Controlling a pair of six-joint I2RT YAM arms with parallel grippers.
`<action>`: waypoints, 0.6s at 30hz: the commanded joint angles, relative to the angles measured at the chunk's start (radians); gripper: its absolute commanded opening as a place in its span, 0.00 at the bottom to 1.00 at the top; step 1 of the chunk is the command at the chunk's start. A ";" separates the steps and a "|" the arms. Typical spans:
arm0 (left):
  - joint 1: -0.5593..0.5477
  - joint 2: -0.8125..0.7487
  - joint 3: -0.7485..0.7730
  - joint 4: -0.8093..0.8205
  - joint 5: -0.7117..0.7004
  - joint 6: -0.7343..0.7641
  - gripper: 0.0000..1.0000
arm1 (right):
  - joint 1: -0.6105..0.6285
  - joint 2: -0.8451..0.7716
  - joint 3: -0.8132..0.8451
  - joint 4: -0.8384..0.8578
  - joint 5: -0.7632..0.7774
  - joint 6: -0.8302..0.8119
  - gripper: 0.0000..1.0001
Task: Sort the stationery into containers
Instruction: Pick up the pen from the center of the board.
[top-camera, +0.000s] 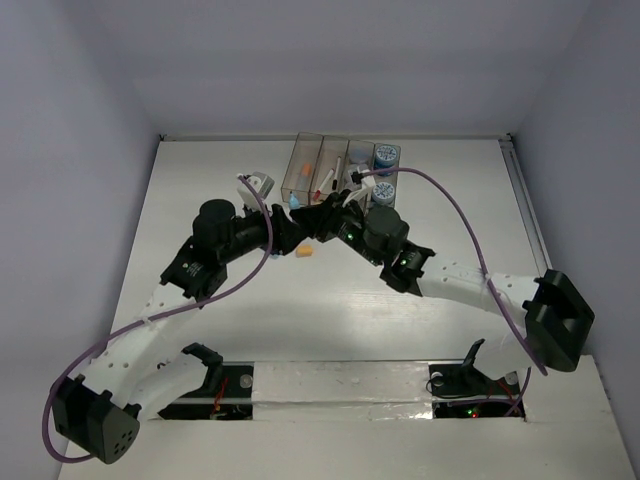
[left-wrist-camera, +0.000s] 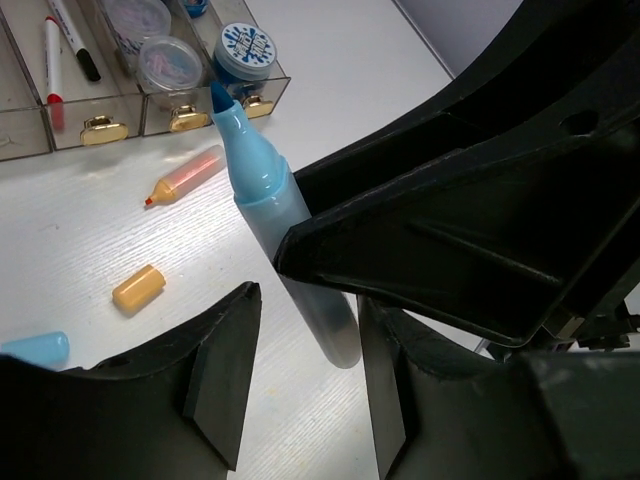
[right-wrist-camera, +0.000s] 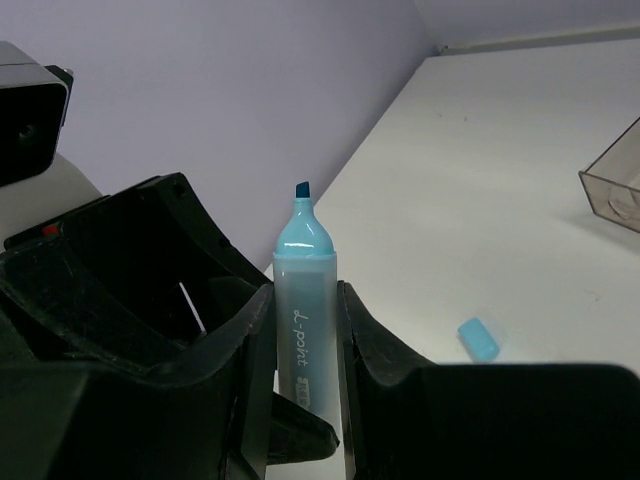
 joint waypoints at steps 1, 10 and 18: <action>0.003 0.006 -0.005 0.060 0.026 -0.006 0.39 | 0.030 0.000 0.056 0.089 0.050 -0.034 0.06; 0.003 -0.037 -0.002 0.051 -0.020 0.014 0.08 | 0.041 -0.004 0.043 0.084 0.072 -0.042 0.07; 0.003 -0.085 0.017 -0.005 -0.065 0.083 0.00 | 0.032 -0.081 0.020 -0.012 0.081 -0.108 0.58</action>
